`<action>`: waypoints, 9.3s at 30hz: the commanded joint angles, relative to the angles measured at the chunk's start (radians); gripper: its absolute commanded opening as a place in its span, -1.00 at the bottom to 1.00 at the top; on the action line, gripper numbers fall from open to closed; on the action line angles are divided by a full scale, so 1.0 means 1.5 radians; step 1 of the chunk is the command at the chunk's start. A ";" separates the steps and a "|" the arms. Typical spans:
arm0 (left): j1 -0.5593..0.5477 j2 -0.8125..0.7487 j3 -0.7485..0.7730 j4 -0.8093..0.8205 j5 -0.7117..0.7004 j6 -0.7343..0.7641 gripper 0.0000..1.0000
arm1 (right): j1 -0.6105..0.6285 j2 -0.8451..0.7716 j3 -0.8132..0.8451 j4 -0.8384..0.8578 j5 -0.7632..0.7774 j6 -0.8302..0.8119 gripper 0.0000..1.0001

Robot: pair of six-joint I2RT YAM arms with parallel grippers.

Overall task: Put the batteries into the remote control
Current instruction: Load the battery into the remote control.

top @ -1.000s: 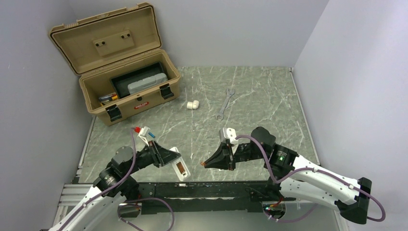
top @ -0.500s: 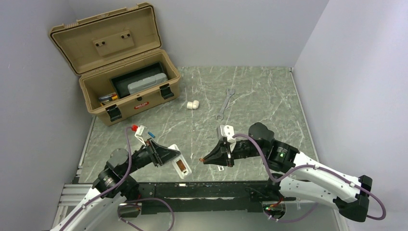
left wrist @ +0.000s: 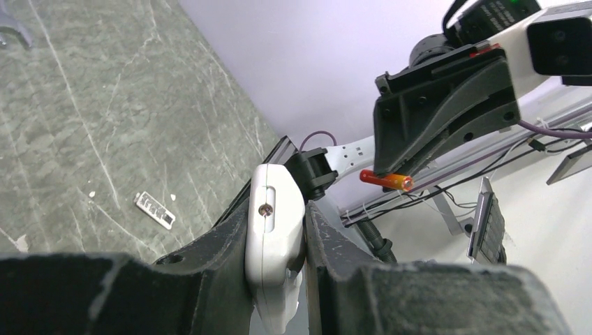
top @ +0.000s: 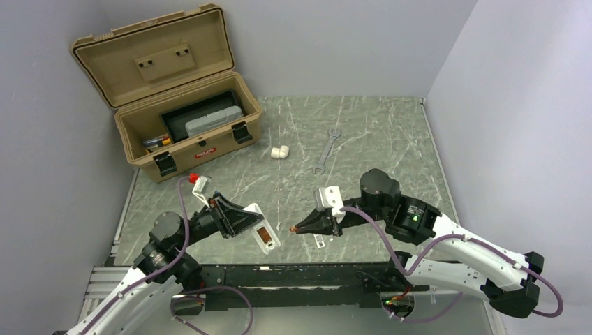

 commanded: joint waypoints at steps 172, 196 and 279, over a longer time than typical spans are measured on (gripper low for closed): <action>0.003 0.108 -0.224 0.363 -0.152 -0.209 -1.00 | 0.114 0.216 0.170 -0.047 0.368 0.275 -0.17; 0.001 0.075 -0.185 0.267 0.002 -0.259 -1.00 | 0.043 0.083 -0.066 0.217 -0.100 0.005 -0.25; 0.002 0.082 -0.221 0.378 0.013 -0.309 -1.00 | 0.043 0.203 -0.142 0.344 -0.121 0.086 -0.12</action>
